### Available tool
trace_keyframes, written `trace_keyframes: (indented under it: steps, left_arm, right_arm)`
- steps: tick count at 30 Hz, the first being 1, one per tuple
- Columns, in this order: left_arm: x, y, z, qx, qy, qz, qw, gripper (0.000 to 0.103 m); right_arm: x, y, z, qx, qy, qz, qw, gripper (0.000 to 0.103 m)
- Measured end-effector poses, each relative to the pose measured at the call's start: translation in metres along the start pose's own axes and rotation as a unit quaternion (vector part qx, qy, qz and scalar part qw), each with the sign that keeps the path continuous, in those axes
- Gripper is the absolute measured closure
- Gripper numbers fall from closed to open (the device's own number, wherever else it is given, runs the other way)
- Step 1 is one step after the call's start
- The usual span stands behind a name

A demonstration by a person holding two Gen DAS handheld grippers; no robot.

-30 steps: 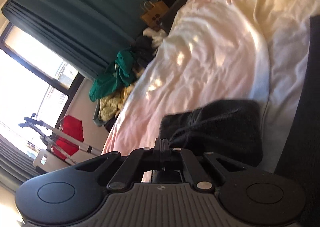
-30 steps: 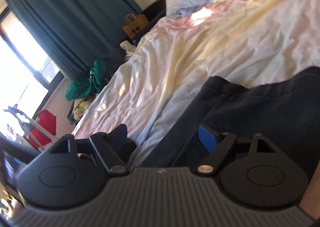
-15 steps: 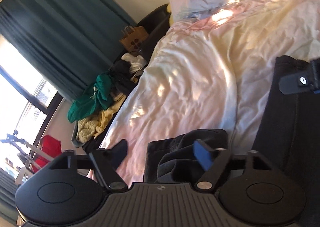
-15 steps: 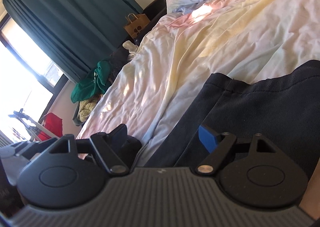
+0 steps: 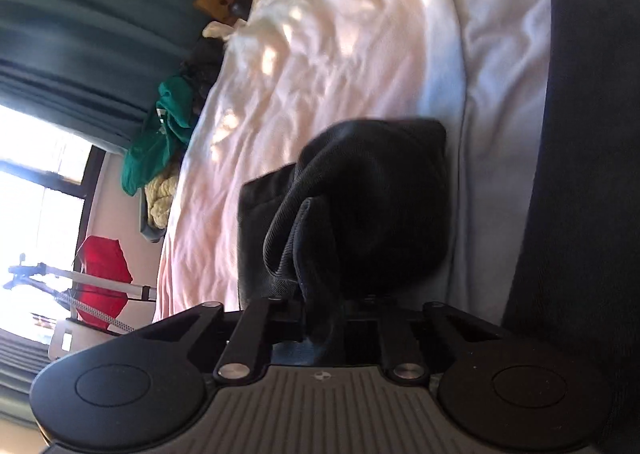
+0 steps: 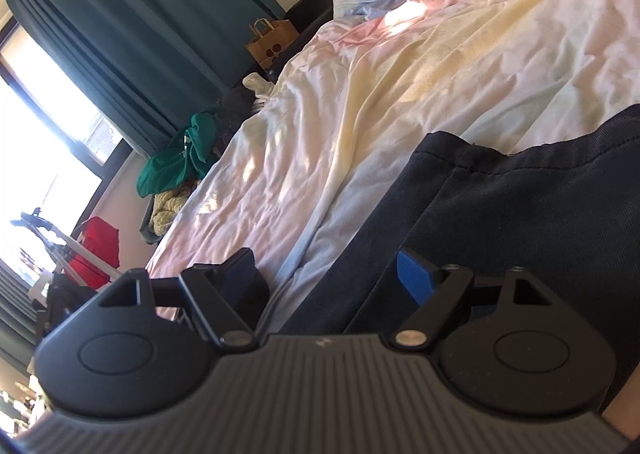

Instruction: Fold clothes

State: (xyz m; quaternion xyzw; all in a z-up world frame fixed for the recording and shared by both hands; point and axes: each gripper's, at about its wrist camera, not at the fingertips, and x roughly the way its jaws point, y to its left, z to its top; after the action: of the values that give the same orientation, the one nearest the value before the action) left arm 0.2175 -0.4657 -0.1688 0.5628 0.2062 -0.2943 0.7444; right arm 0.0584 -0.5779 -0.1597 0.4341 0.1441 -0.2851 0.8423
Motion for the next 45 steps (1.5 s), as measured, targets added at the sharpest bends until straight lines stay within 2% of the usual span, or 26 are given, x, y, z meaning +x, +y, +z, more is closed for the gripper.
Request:
trace_keyframes:
  steps: [5,7,9,12,15,16,20,23,24,25,30,32,35,38,40,42,45]
  left_arm:
    - [-0.053,0.035,0.006,-0.043,-0.063,-0.034,0.9965,0.095]
    - [-0.076,0.066,0.0,-0.041,-0.124,-0.059,0.9897,0.095]
    - [-0.069,0.081,-0.009,-0.079,-0.128,-0.058,0.987,0.094]
    - [-0.051,0.097,-0.024,-0.141,-0.12,-0.051,0.9814,0.084]
    - [-0.034,0.114,-0.039,-0.202,-0.112,-0.044,0.972,0.065]
    - [-0.028,0.119,-0.044,-0.222,-0.109,-0.042,0.9679,0.064]
    - [-0.005,0.141,-0.063,-0.303,-0.097,-0.033,0.9476,0.058]
    - [0.012,0.157,-0.078,-0.361,-0.088,-0.026,0.9279,0.04]
    - [0.001,0.156,-0.09,-0.377,-0.089,-0.025,0.9217,0.033]
    - [-0.017,0.152,-0.106,-0.39,-0.091,-0.024,0.9158,0.032]
    - [-0.109,0.13,-0.184,-0.453,-0.099,-0.017,0.8856,0.031]
    - [-0.146,0.117,-0.215,-0.469,-0.091,-0.001,0.8783,0.031]
    - [-0.194,0.098,-0.255,-0.505,-0.07,0.013,0.8603,0.03]
    - [-0.234,0.077,-0.28,-0.513,-0.052,0.047,0.8552,0.028]
    - [-0.259,0.062,-0.294,-0.516,-0.054,0.068,0.8523,0.025]
    - [-0.277,0.049,-0.308,-0.54,-0.056,0.082,0.836,0.023]
    - [-0.294,0.03,-0.329,-0.577,-0.067,0.082,0.81,0.023]
  right_arm:
    - [-0.009,0.004,0.002,-0.005,-0.008,0.01,1.0,0.022]
    - [-0.014,0.003,0.003,0.006,-0.018,0.009,1.0,0.021]
    - [-0.02,0.006,0.002,0.009,-0.033,0.007,0.999,0.021]
    - [-0.024,0.012,0.001,-0.001,-0.053,0.005,0.999,0.021]
    - [-0.017,0.019,-0.003,-0.023,-0.044,0.004,0.999,0.021]
    - [-0.014,0.021,-0.006,-0.031,-0.04,0.003,0.999,0.021]
    - [-0.004,0.03,-0.015,-0.054,-0.021,0.017,0.998,0.021]
    - [0.003,0.036,-0.021,-0.068,-0.002,0.037,0.997,0.021]
    - [0.005,0.038,-0.022,-0.073,0.004,0.044,0.996,0.021]
    - [0.007,0.041,-0.024,-0.077,0.01,0.051,0.996,0.021]
    - [0.018,0.052,-0.034,-0.1,0.042,0.084,0.991,0.022]
    - [0.02,0.056,-0.038,-0.109,0.053,0.097,0.988,0.022]
    - [0.01,0.064,-0.038,-0.121,0.057,0.116,0.984,0.022]
    - [0.0,0.072,-0.039,-0.133,0.061,0.135,0.98,0.022]
    - [-0.007,0.077,-0.04,-0.14,0.063,0.148,0.977,0.022]
    - [-0.011,0.079,-0.04,-0.135,0.073,0.164,0.974,0.022]
    - [-0.01,0.081,-0.044,-0.109,0.1,0.181,0.972,0.022]
